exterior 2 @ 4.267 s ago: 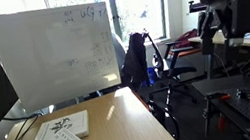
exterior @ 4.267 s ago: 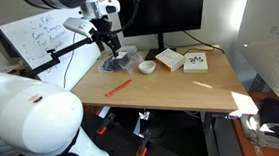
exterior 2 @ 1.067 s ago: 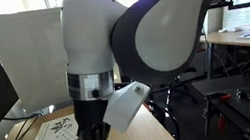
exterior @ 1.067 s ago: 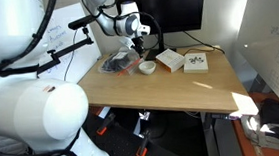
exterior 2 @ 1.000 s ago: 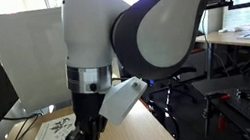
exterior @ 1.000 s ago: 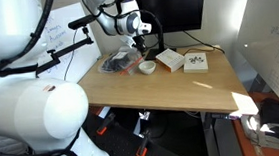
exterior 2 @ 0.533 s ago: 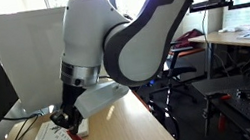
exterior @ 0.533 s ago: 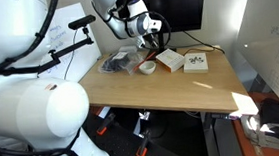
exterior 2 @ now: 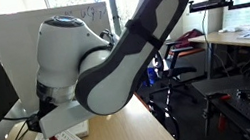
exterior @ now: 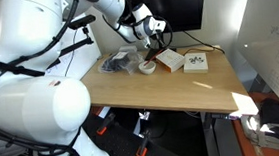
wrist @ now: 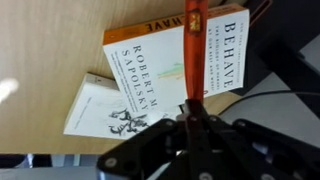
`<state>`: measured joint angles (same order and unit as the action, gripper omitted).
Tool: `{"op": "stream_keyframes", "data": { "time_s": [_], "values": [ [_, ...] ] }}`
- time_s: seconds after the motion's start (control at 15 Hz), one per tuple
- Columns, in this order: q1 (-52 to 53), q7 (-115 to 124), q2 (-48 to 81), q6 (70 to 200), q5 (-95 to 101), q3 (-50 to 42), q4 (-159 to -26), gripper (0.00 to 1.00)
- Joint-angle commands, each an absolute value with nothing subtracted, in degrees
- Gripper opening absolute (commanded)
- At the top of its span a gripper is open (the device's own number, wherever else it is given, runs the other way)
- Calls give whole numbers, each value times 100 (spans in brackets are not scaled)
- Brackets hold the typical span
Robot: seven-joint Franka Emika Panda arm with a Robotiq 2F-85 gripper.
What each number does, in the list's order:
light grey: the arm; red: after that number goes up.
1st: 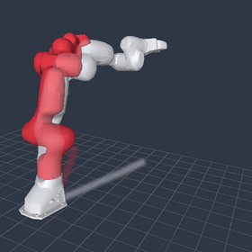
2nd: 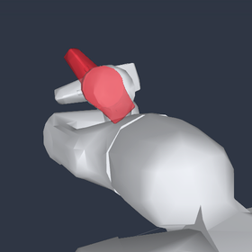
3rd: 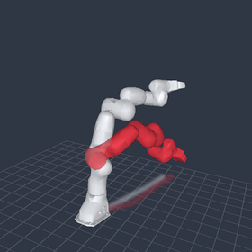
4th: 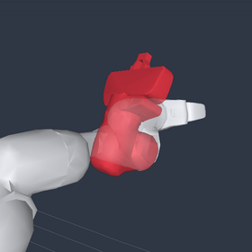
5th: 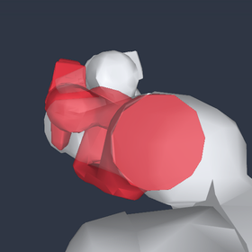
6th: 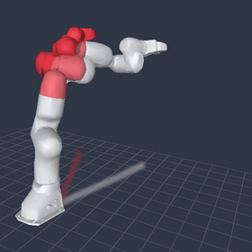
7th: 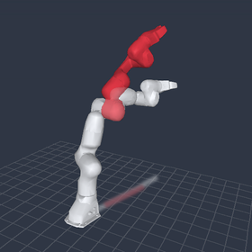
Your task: Put the pen in the small bowl
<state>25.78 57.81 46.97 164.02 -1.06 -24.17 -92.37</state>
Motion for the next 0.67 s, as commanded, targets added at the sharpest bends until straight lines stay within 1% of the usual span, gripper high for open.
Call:
{"op": "stream_keyframes", "data": {
  "time_s": [0.0, 0.2, 0.27, 0.33, 0.4, 0.47, 0.6],
  "values": [
    [2652, 6180, 5373, 16180, -5, -2711, -8451, 0],
    [2660, 6245, 5688, 16098, -4, -2818, -8090, 0],
    [2660, 6243, 5724, 16055, -7, -2826, -8028, 7],
    [2638, 6167, 5686, 15936, 3, -2781, -8008, 28],
    [2650, 6153, 5646, 15868, 24, -2775, -8014, 32],
    [2641, 6093, 5544, 15728, 50, -2723, -8059, 32],
    [2608, 5991, 5314, 15503, 106, -2601, -8161, 44]
  ]
}}
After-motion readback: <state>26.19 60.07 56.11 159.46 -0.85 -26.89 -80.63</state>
